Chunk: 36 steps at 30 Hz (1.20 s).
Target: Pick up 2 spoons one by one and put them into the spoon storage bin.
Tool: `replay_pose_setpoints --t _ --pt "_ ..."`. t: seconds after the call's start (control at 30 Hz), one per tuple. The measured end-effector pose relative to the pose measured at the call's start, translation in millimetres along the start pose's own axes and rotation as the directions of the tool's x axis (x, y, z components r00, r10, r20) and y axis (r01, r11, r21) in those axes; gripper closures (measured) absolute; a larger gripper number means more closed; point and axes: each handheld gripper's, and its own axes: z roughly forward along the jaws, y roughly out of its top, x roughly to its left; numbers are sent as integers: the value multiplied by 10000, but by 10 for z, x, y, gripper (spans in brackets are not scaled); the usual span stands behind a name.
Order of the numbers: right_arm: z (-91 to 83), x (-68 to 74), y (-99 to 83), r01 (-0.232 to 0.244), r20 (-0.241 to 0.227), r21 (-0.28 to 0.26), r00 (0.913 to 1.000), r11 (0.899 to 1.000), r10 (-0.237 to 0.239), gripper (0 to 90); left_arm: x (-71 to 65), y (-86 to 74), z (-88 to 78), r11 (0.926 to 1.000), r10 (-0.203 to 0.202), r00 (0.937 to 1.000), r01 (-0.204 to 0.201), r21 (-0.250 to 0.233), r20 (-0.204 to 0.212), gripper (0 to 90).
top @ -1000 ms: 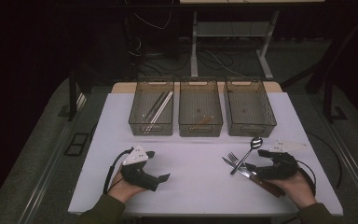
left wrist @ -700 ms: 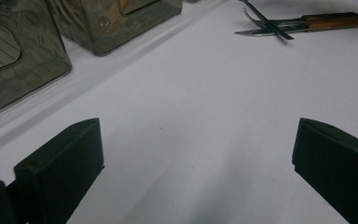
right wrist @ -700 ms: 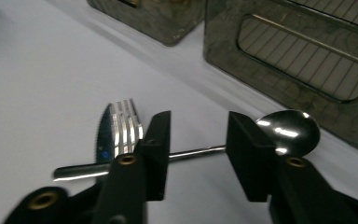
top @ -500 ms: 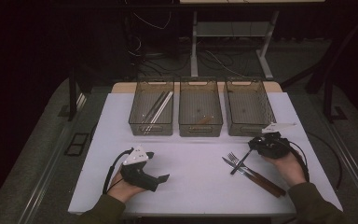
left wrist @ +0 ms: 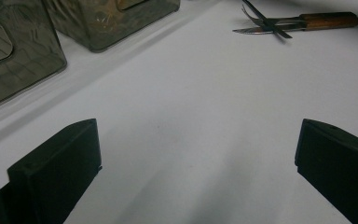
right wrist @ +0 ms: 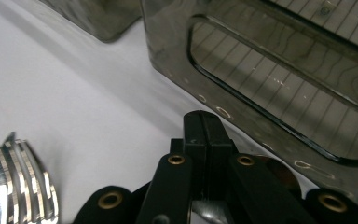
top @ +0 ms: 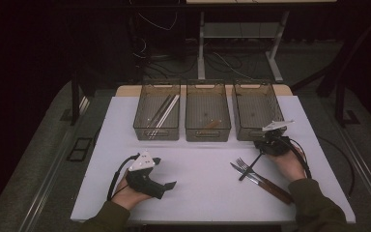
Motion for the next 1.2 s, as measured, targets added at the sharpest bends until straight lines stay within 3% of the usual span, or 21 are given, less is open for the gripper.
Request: replay_pose_setpoints --t 0.5,1.2 --pt "-6 -38 -56 -2 483 455 9988 9990 -20 900 4 3 -5 10000 32 9999 -32 -15 128 0" --pt "-240 9 -253 281 292 1173 9991 9927 -317 900 -6 1 7 10000 70 9995 -71 42 316 0"
